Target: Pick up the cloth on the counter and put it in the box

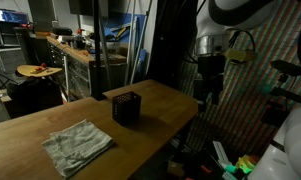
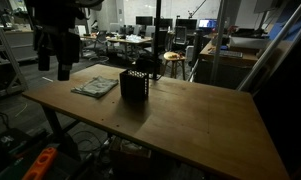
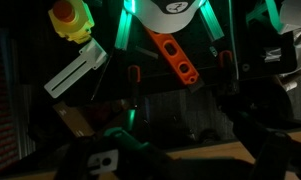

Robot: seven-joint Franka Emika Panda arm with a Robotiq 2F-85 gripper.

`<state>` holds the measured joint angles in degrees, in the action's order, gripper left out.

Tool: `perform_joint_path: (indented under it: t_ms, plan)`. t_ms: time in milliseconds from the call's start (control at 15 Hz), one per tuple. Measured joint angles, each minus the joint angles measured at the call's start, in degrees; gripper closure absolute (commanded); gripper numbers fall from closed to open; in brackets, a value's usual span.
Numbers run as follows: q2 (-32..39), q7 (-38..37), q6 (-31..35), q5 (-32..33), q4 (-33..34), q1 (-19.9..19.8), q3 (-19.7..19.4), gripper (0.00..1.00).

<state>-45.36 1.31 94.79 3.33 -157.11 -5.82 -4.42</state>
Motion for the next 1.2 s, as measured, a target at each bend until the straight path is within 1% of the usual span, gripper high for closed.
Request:
perform_joint_path:
  t_ms: [200,400,867,1200]
  plan:
    - [0.11,0.26,0.1,-0.05,-0.08,0.22,0.0,0.0]
    - [0.08,2.31,2.38,-1.4,-0.08,2.3,0.03,0.0]
    - [0.87,9.94,13.11,-6.17,-0.23,11.57,0.94,0.0]
    - [5.0,16.02,23.66,-7.21,-0.71,17.73,1.69,0.0]
